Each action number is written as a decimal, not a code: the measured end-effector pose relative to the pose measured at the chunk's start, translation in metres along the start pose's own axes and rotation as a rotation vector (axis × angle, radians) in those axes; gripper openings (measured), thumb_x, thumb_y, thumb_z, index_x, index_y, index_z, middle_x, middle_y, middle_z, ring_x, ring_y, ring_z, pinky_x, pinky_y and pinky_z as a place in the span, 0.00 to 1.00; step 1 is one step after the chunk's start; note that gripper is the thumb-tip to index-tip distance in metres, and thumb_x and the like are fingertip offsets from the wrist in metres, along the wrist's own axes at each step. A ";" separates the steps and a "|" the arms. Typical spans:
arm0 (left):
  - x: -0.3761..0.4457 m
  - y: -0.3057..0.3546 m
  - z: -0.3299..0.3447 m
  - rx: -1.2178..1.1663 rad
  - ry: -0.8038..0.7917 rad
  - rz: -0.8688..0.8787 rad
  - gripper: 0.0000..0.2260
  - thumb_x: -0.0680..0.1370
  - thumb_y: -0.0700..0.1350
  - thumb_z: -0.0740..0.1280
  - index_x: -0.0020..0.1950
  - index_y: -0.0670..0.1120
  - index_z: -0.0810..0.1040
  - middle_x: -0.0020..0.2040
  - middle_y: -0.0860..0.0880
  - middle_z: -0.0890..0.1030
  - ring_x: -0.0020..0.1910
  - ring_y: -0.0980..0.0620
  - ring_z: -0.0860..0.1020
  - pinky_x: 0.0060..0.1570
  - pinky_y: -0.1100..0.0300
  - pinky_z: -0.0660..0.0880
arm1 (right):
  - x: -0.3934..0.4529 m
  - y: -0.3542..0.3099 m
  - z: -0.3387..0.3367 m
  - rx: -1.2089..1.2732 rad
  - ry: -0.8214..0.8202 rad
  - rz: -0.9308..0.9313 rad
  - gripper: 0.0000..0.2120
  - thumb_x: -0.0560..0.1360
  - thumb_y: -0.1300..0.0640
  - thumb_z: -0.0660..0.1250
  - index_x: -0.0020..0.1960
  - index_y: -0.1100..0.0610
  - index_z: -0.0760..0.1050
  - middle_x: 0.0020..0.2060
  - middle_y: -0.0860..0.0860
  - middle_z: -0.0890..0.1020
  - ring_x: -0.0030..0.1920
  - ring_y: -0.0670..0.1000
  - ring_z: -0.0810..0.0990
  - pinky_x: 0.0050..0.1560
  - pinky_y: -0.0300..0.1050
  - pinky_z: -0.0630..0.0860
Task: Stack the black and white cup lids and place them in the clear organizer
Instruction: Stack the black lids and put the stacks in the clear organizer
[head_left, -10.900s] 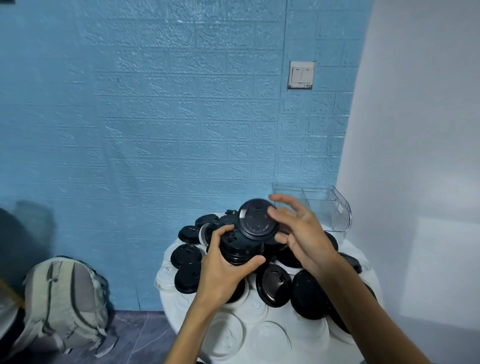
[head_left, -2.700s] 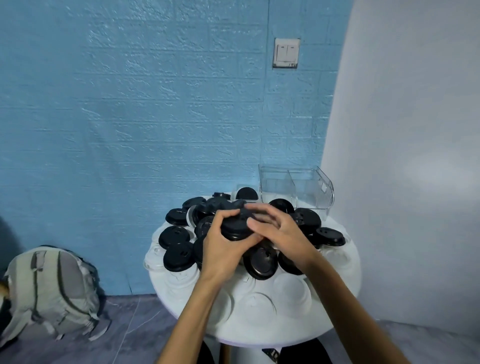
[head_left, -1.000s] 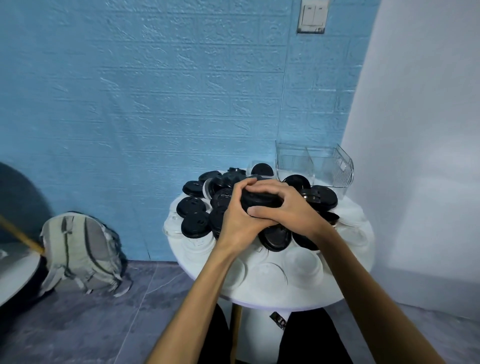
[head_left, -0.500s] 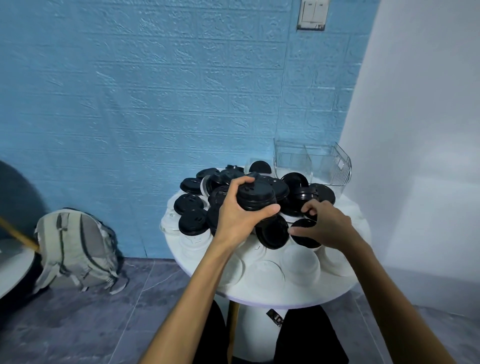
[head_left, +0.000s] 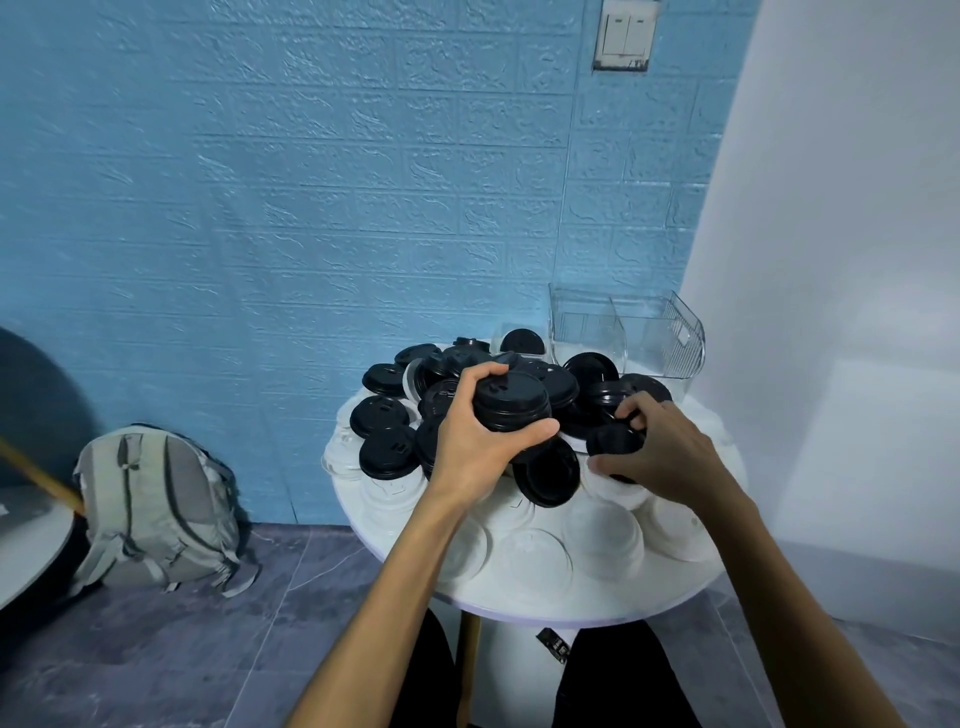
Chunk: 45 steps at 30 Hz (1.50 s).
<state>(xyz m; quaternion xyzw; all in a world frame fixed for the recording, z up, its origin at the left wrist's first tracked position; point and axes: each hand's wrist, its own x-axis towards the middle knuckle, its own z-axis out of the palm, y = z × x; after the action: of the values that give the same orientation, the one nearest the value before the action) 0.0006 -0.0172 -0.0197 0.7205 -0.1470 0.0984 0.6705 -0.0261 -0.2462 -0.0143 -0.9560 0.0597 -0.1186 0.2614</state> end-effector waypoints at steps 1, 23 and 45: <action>0.000 -0.001 0.000 -0.002 0.001 0.000 0.32 0.63 0.46 0.86 0.62 0.60 0.75 0.57 0.57 0.83 0.58 0.59 0.81 0.64 0.54 0.78 | 0.000 -0.004 -0.006 0.030 0.011 -0.013 0.26 0.63 0.42 0.81 0.55 0.46 0.72 0.52 0.48 0.75 0.50 0.49 0.76 0.48 0.45 0.68; 0.000 -0.007 -0.006 0.028 0.047 0.027 0.34 0.61 0.48 0.86 0.62 0.59 0.74 0.54 0.57 0.84 0.55 0.56 0.83 0.60 0.49 0.80 | 0.017 -0.074 0.011 0.659 -0.081 -0.345 0.09 0.79 0.49 0.68 0.57 0.47 0.83 0.53 0.41 0.83 0.56 0.40 0.81 0.56 0.35 0.76; 0.004 -0.007 -0.023 -0.059 0.101 -0.011 0.35 0.63 0.42 0.85 0.64 0.56 0.74 0.57 0.56 0.83 0.55 0.58 0.82 0.62 0.54 0.79 | 0.018 -0.033 0.017 0.213 -0.150 -0.163 0.36 0.51 0.33 0.79 0.55 0.42 0.74 0.49 0.46 0.77 0.48 0.46 0.75 0.52 0.43 0.74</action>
<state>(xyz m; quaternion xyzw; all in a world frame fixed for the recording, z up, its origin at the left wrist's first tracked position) 0.0078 0.0053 -0.0232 0.6952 -0.1118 0.1264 0.6987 -0.0022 -0.2126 -0.0079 -0.9308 -0.0506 -0.0735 0.3545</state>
